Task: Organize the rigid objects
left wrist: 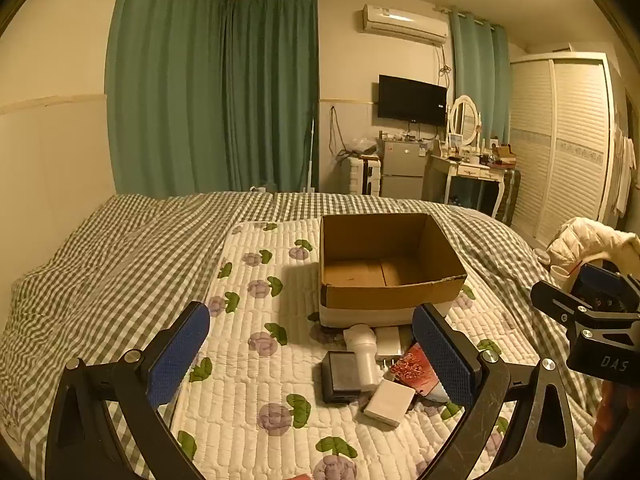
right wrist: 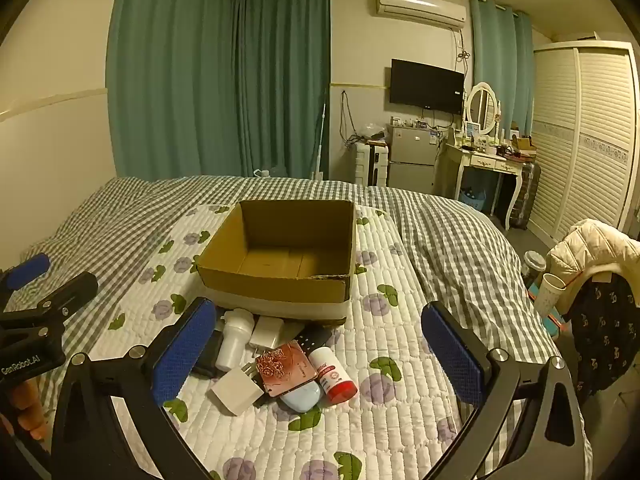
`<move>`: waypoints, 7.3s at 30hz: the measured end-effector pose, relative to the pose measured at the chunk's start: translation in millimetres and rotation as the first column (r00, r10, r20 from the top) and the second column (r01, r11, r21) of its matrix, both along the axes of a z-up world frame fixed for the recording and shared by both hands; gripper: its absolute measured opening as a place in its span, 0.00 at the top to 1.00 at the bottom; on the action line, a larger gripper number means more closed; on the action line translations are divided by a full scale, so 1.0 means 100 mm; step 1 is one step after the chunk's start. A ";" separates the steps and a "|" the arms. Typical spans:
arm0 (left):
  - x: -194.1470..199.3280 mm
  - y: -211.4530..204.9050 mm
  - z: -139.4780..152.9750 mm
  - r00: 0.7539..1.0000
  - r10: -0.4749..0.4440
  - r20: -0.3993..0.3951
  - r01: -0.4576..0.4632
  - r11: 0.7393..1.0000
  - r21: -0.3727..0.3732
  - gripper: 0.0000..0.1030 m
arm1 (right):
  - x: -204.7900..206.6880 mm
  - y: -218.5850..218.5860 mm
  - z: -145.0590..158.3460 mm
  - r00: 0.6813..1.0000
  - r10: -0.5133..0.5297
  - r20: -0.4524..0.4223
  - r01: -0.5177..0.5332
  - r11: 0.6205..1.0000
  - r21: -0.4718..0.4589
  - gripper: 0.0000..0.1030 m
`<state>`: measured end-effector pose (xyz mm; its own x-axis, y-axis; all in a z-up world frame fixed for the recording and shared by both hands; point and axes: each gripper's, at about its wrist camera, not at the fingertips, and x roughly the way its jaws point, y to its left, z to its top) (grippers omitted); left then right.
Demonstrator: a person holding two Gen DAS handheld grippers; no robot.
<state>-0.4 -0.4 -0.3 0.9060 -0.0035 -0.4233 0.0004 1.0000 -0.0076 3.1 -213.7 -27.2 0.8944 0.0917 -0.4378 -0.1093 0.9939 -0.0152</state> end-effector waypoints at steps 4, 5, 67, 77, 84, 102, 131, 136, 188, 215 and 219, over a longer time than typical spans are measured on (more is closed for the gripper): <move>0.00 0.06 0.00 1.000 -0.009 -0.006 0.009 1.000 -0.006 0.00 | 0.00 0.01 -0.01 1.000 0.003 -0.002 -0.003 1.000 -0.003 0.00; -0.01 0.03 0.00 1.000 -0.010 -0.001 0.010 1.000 0.007 0.00 | 0.00 0.01 -0.01 1.000 0.003 -0.002 -0.003 1.000 -0.004 0.00; 0.02 -0.04 -0.06 1.000 -0.002 -0.020 0.002 1.000 0.016 0.00 | 0.03 0.02 -0.15 0.999 0.015 -0.037 -0.017 0.999 -0.052 0.00; 0.02 -0.03 -0.06 1.000 -0.003 -0.020 0.003 1.000 0.015 0.00 | 0.04 0.04 -0.14 0.999 0.016 -0.040 -0.018 0.998 -0.054 0.00; 0.02 -0.03 -0.06 1.000 -0.003 -0.020 0.003 1.000 0.015 0.00 | 0.03 0.03 -0.15 0.999 0.016 -0.040 -0.018 0.998 -0.055 0.00; 0.25 0.01 -0.36 0.991 0.014 -0.130 -0.013 1.000 0.009 0.00 | 0.13 0.04 -0.28 0.995 -0.006 -0.100 0.000 0.998 -0.064 0.00; 1.13 -0.11 -1.56 0.871 -0.172 -0.460 0.152 0.985 -0.081 0.61 | 0.93 0.30 -1.31 0.918 -0.049 -0.394 0.013 0.995 -0.094 0.00; 1.02 0.06 -1.42 0.874 -0.155 -0.461 0.133 0.988 -0.081 0.62 | 0.88 0.47 -1.34 0.914 -0.008 -0.405 -0.037 0.994 -0.102 0.00; 2.56 -0.42 -0.61 0.911 -0.156 -0.381 0.156 0.987 -0.032 0.61 | 2.27 0.14 -0.13 0.977 0.130 -0.171 -0.144 0.987 -0.075 0.34; 1.78 -0.27 -0.06 0.962 -0.106 -0.251 0.115 0.993 0.021 0.28 | 1.97 -0.24 0.22 0.985 0.097 -0.140 -0.103 0.994 -0.033 0.14; 1.45 -0.23 -0.02 0.964 -0.115 -0.241 0.121 0.993 0.009 0.17 | 1.58 -0.31 0.29 0.986 0.069 -0.151 -0.074 0.997 -0.027 0.14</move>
<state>145.0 -23.5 -2.6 0.7716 -0.0918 -0.6295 0.1197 0.9928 0.0018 160.8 -245.1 1.6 0.8100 0.1365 -0.5704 -0.1836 0.9827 -0.0255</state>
